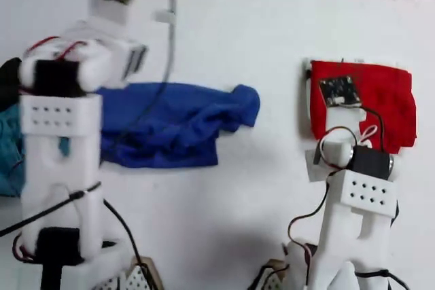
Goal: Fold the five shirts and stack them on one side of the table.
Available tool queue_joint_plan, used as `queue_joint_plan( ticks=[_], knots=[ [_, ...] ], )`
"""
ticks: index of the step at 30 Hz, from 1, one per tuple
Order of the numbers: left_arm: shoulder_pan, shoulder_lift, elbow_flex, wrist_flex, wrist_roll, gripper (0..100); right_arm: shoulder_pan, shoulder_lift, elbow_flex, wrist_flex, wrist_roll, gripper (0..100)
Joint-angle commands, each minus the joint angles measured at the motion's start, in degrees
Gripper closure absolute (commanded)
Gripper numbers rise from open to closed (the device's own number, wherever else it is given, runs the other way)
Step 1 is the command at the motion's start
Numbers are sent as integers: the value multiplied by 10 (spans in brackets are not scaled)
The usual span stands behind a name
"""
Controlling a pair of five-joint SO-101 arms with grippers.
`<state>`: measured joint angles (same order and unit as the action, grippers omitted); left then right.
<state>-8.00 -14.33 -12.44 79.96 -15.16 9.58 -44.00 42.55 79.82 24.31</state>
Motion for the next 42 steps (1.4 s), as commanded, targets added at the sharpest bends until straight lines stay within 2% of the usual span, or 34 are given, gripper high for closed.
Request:
queue_joint_plan(
  ticks=[1,5,8,15,22,26,30,37,42],
  knots=[
    [-76,-6,15,25,-43,825,-51,-9,-2,-3,-4,921],
    [-162,3,75,33,-96,827,-158,-8,-11,-4,-5,921],
    [-243,4,109,15,-114,827,-229,14,-37,-4,-39,910],
    [-381,3,206,-40,-171,827,-380,185,-179,-3,-62,796],
    [-561,7,278,-98,-227,827,-553,349,-373,-7,-66,789],
    [-637,7,317,-142,-269,827,-582,477,-471,-4,-66,789],
    [-685,7,337,-163,-274,827,-603,581,-549,-3,-66,789],
    [-705,7,342,-163,-274,827,-668,676,-658,2,-62,789],
    [-719,7,342,-163,-274,827,-682,770,-768,1,-66,789]
  ],
)
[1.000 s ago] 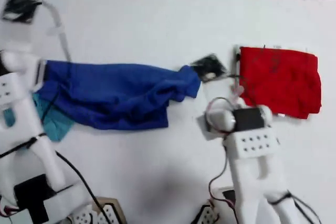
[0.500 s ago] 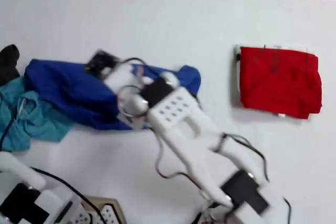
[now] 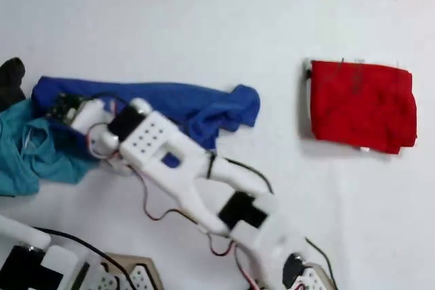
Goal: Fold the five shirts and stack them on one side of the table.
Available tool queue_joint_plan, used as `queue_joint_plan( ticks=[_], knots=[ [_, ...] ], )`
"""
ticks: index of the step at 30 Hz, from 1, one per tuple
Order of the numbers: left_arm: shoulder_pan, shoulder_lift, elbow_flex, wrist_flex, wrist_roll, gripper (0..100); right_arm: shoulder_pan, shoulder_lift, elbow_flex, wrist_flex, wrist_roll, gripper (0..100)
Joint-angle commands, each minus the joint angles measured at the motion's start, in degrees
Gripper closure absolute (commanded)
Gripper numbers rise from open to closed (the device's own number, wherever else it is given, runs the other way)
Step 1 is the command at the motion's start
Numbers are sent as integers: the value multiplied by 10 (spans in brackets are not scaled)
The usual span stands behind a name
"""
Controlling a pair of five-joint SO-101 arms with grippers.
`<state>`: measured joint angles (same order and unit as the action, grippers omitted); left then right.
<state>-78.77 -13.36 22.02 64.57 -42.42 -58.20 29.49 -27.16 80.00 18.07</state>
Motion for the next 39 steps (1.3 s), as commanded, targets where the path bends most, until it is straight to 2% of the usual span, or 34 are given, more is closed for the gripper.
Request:
queue_joint_plan(
  ticks=[1,7,11,16,18,20,22,24,29,33,39],
  knots=[
    [-15,-3,-3,-9,-2,827,-5,58,-93,1,-4,789],
    [-22,-6,-7,-9,-10,827,-6,183,-222,3,-57,787],
    [-22,-7,-7,-7,-40,827,-4,266,-286,3,-56,787],
    [-22,-7,-7,-7,-40,827,32,338,-348,15,-55,794],
    [-20,-7,-3,-7,-40,827,50,343,-378,40,-55,867],
    [-18,-4,-3,-7,-39,827,72,343,-405,64,-55,998],
    [-10,-3,-2,-8,-39,827,95,339,-427,84,-55,956],
    [-4,-3,-2,-4,-38,827,124,338,-464,105,-55,983],
    [23,-3,-1,-4,-37,827,189,338,-597,187,-55,979],
    [49,-3,-1,-4,-4,827,235,336,-687,214,-34,979],
    [104,-3,-1,22,26,827,287,241,-654,214,-25,979]
  ],
)
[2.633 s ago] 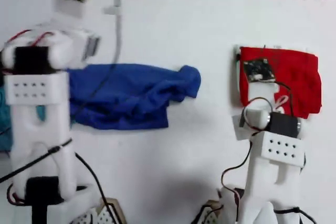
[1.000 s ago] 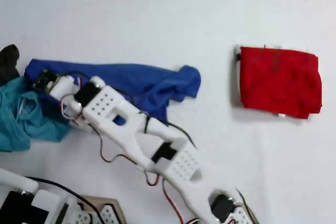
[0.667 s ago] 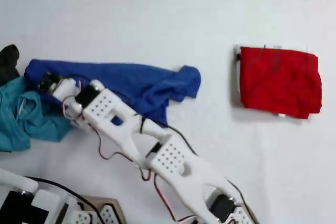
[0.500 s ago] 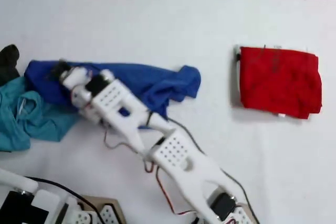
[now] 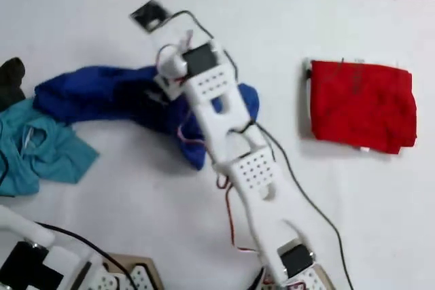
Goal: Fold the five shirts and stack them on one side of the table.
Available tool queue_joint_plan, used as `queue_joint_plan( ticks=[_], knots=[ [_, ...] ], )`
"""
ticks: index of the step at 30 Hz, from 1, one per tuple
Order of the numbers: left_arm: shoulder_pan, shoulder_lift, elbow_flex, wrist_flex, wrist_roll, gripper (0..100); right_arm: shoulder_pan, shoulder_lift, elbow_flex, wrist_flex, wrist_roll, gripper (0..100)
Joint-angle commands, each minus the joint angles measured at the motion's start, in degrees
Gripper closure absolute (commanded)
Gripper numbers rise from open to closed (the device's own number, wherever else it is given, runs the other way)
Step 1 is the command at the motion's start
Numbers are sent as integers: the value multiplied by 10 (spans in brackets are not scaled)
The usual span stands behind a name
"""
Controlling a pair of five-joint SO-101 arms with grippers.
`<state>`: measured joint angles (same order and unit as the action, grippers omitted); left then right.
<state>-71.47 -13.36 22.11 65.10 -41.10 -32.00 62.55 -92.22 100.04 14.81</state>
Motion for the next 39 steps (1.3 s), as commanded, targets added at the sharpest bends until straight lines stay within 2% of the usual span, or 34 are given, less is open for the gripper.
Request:
queue_joint_plan(
  ticks=[1,7,14,23,27,31,33,39],
  knots=[
    [43,-3,-2,26,18,827,33,-111,0,14,9,979],
    [119,-3,-2,67,55,827,110,-225,6,14,11,979],
    [183,-3,-2,91,78,827,245,-250,62,13,12,978],
    [265,-3,-2,113,102,827,337,-249,88,-15,87,978],
    [313,-6,12,113,119,827,354,-249,89,-18,87,952],
    [390,-3,36,113,120,827,353,-255,84,-3,84,805],
    [434,-3,44,107,144,827,353,-255,84,-3,85,752],
    [554,-3,47,64,223,826,349,-255,90,13,84,741]
  ],
)
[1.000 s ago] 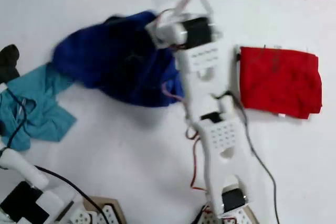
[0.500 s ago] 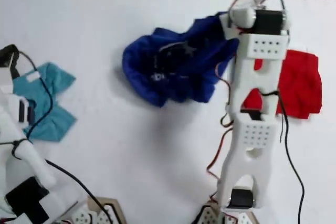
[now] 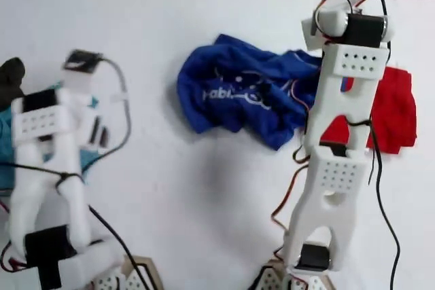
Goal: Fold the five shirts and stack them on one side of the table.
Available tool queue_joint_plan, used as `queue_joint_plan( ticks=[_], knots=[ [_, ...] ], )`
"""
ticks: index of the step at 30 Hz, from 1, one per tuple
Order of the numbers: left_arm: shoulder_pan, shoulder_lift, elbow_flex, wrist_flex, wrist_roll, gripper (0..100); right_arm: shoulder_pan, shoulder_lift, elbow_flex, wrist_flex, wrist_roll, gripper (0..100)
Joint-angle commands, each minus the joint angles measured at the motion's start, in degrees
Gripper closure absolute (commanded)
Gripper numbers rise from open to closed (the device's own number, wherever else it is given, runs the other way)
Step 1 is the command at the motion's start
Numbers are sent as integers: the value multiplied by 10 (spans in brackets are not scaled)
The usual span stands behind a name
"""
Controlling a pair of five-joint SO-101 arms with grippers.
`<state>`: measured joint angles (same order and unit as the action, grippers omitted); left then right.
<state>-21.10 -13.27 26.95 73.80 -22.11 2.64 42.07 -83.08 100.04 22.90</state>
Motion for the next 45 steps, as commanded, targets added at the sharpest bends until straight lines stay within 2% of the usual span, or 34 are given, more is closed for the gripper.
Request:
queue_joint_plan(
  ticks=[1,7,16,19,24,30,45],
  knots=[
    [69,-3,-1,-33,47,825,1,-51,-2,13,3,741],
    [162,-1,-1,-93,118,823,-39,-86,64,14,3,741],
    [248,159,-49,-117,180,801,-65,-331,338,13,6,741],
    [263,216,-100,-115,226,773,-65,-397,422,11,6,741],
    [291,278,-175,-113,259,774,-59,-473,523,10,7,741],
    [316,292,-229,-74,307,773,-51,-529,618,9,54,741],
    [324,294,-301,-13,344,770,-56,-548,650,0,59,741]
  ],
)
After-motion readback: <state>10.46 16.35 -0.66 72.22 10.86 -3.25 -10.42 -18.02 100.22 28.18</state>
